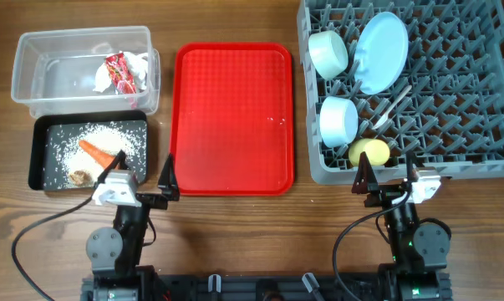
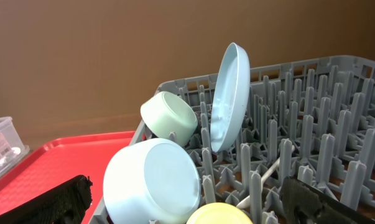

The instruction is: Sort waste into correct bins and load items into the dishwasher rack

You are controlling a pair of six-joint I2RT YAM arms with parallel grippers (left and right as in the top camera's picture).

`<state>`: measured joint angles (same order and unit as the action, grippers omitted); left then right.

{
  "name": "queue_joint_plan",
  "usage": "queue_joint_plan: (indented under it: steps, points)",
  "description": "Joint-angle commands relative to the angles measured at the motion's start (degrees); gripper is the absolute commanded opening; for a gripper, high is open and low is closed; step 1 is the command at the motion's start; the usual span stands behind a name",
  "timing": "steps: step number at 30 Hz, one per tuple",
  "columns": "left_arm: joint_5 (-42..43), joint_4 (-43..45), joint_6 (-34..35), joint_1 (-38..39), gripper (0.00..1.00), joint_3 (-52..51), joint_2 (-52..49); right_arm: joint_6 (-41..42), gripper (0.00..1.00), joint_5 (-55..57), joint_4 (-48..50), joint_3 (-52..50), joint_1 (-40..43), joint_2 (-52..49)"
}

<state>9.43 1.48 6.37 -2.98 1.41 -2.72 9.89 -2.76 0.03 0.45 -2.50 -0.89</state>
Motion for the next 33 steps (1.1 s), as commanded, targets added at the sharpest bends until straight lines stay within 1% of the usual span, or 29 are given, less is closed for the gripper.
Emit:
queue_joint_plan:
  steps: [1, 3, 5, 33]
  points:
    - [-1.2, -0.4, 0.5, -1.7, 1.00, -1.1, 2.6, 0.8, 1.00, -0.7, 0.2, -0.2, 0.2, 0.6]
    - [-1.2, -1.5, 0.5, -2.0, 1.00, -1.1, 2.6, 0.8, 1.00, -0.7, 0.2, -0.2, 0.2, 0.6]
    - [-0.7, -5.3, 0.6, -2.0, 1.00, -1.1, 2.6, 0.8, 1.00, -0.7, 0.2, -0.2, 0.2, 0.6]
    - [-0.5, -5.1, 0.5, -2.0, 1.00, -1.1, 2.3, 0.7, 1.00, -0.7, 0.2, -0.2, 0.2, 0.6]
